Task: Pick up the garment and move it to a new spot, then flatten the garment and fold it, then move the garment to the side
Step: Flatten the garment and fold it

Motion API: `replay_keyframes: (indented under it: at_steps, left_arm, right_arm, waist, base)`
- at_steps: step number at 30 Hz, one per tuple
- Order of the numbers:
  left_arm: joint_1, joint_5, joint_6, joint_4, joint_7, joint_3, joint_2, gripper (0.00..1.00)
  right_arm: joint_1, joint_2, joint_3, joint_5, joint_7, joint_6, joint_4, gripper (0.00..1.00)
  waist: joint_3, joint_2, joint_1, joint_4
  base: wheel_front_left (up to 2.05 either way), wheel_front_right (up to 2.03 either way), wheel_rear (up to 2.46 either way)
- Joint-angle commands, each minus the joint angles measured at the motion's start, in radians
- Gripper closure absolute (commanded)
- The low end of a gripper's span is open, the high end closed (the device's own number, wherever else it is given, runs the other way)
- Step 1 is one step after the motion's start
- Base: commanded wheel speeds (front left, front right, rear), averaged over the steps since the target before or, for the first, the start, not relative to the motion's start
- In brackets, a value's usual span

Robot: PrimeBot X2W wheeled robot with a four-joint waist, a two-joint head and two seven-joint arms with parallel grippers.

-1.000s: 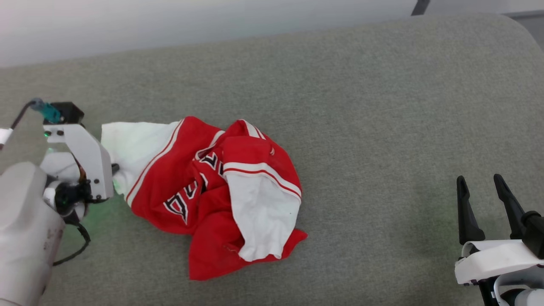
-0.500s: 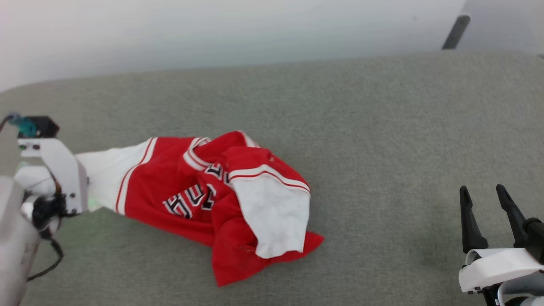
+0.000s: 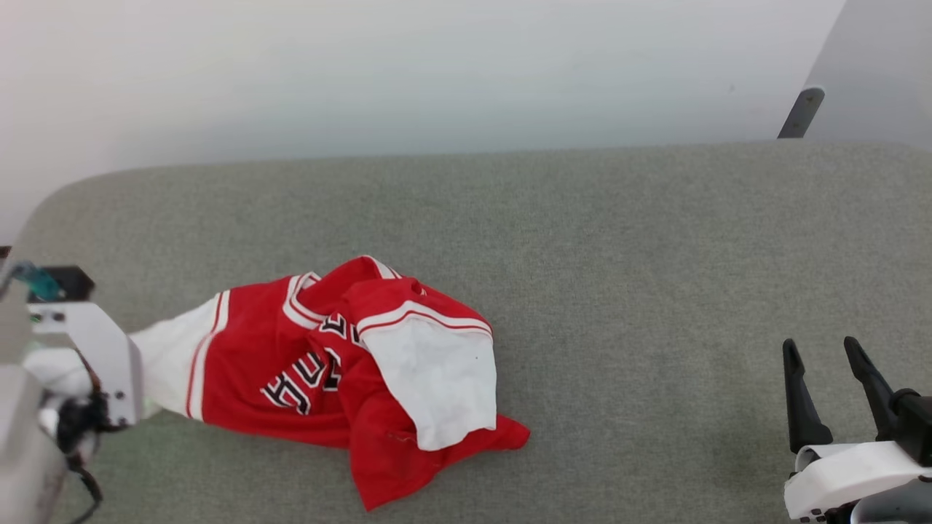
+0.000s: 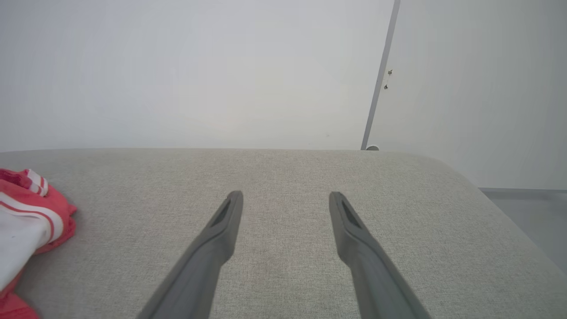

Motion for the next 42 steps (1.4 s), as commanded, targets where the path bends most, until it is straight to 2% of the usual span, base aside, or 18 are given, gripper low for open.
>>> replay_keyframes:
  at_steps: [1,3,4,11,16,23,29,33,42]
  left_arm:
    - [0.014,-0.003,0.000,0.004,-0.009,0.000,-0.006,0.60]
    - [0.024,-0.003,0.000,0.010,-0.022,-0.003,-0.014,0.03]
    - [0.029,-0.008,-0.001,0.013,-0.027,-0.002,-0.021,0.00]
    - [0.047,-0.016,-0.007,0.009,-0.090,0.002,-0.035,0.00]
    - [0.055,0.001,-0.011,-0.038,-0.206,0.005,-0.034,0.00]
    - [0.102,0.028,0.009,-0.131,-0.371,0.011,-0.041,0.00]
    - [0.187,0.044,0.050,-0.230,-0.487,0.019,-0.034,0.00]
    - [0.257,0.040,0.092,-0.300,-0.574,0.043,-0.029,0.00]
    - [0.396,0.017,0.175,-0.408,-0.711,0.088,-0.060,0.00]
  right_arm:
    - [0.012,-0.004,0.003,0.006,0.003,0.000,-0.001,0.00]
    - [0.020,-0.007,0.006,0.007,0.008,0.000,0.002,0.00]
    - [0.023,-0.008,0.007,0.007,0.009,0.000,0.001,0.00]
    - [0.052,-0.016,0.015,0.015,0.034,0.000,-0.010,0.00]
    - [0.072,-0.024,0.020,0.031,0.036,0.000,-0.007,0.00]
    - [0.087,-0.023,0.032,0.039,0.038,0.000,0.002,0.00]
    - [0.082,-0.020,0.038,0.053,0.031,0.000,0.022,0.00]
    - [0.089,-0.015,0.040,0.055,0.031,0.000,0.028,0.00]
    - [0.089,-0.012,0.070,0.084,0.054,0.000,0.029,0.00]
  waist:
    - [-0.012,0.0000,0.0000,0.001]
    - [-0.026,0.0000,0.0000,0.004]
    - [-0.034,0.0000,0.0000,0.006]
    - [-0.089,0.0000,0.0000,0.040]
    - [-0.124,0.0000,0.0000,0.088]
    - [-0.170,0.0000,0.0000,0.176]
    - [-0.196,0.0000,0.0000,0.243]
    - [-0.208,0.0000,0.0000,0.283]
    - [-0.215,0.0000,0.0000,0.379]
  base:
    - [0.00,0.00,0.00]
    - [0.00,0.00,0.00]
    - [0.00,0.00,0.00]
    - [0.00,0.00,0.00]
    - [0.00,0.00,0.00]
    - [0.00,0.00,0.00]
    - [0.00,0.00,0.00]
    - [0.00,0.00,0.00]
    - [0.00,0.00,0.00]
